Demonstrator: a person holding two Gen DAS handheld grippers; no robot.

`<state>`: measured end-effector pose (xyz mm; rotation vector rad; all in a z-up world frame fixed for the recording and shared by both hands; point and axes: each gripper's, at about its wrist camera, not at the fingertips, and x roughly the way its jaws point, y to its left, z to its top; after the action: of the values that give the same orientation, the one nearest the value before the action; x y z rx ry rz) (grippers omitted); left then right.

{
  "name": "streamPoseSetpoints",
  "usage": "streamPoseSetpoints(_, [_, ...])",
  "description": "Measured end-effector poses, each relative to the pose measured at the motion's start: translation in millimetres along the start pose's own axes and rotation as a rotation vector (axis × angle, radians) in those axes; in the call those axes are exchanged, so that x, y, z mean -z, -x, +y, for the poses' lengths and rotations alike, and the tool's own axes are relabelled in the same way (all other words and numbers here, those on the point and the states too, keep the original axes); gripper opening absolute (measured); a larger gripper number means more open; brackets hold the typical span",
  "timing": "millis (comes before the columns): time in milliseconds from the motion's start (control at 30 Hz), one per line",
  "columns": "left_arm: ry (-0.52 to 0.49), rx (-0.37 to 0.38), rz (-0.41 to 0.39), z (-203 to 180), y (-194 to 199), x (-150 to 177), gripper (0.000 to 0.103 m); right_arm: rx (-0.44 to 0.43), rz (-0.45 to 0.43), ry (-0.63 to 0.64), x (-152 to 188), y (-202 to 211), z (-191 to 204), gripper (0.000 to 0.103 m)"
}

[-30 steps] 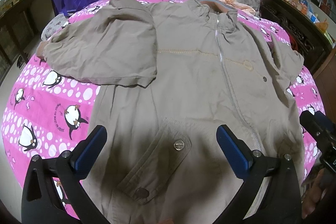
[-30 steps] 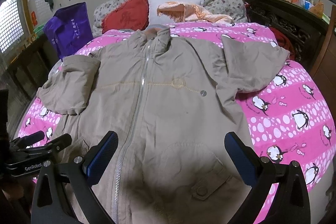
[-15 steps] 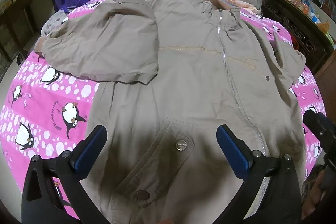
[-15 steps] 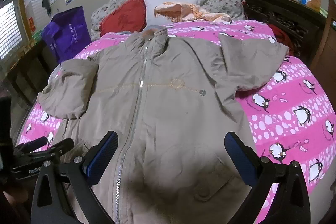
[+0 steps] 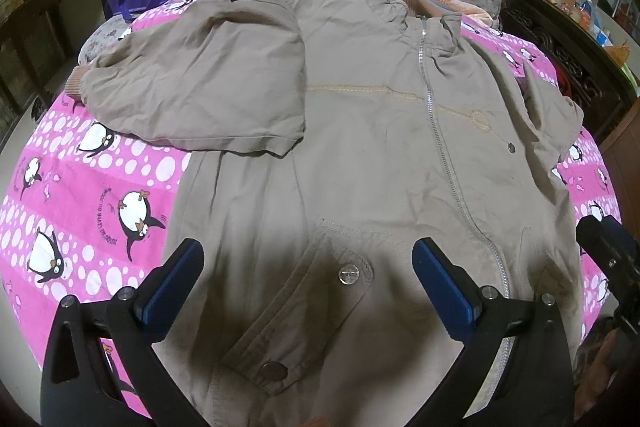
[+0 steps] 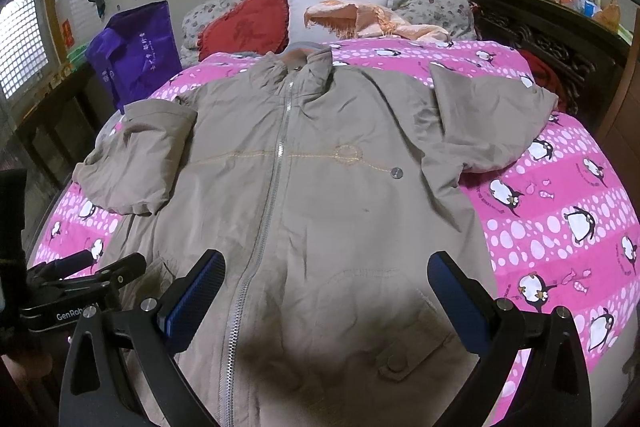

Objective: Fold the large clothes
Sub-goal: 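Move the left tool toward the jacket sleeve with the ribbed cuff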

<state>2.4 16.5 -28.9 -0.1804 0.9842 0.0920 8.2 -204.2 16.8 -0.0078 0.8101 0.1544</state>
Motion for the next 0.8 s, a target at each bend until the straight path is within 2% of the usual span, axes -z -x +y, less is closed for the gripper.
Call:
streamPoseSetpoints(267, [-0.007, -0.006, 0.0, 0, -4, -6, 0.103, -0.001, -0.007, 0.01, -10, -4, 2, 0.101])
streamPoseSetpoints(400, [-0.035, -0.038, -0.029, -1, -18, -25, 0.103, -0.02, -0.002, 0.012, -25, -17, 4, 0.101])
streamPoseSetpoints(533, [-0.067, -0.052, -0.039, -5, -47, -41, 0.103, 0.019, -0.003, 0.059, -38, -52, 12, 0.101])
streamPoseSetpoints(733, [-0.081, -0.064, 0.029, -7, -96, -34, 0.103, 0.009, 0.04, 0.094, -33, -117, 16, 0.101])
streamPoseSetpoints(800, [-0.048, -0.035, -0.006, -1, -94, -30, 0.103, 0.017, 0.05, 0.1, -28, -128, 15, 0.101])
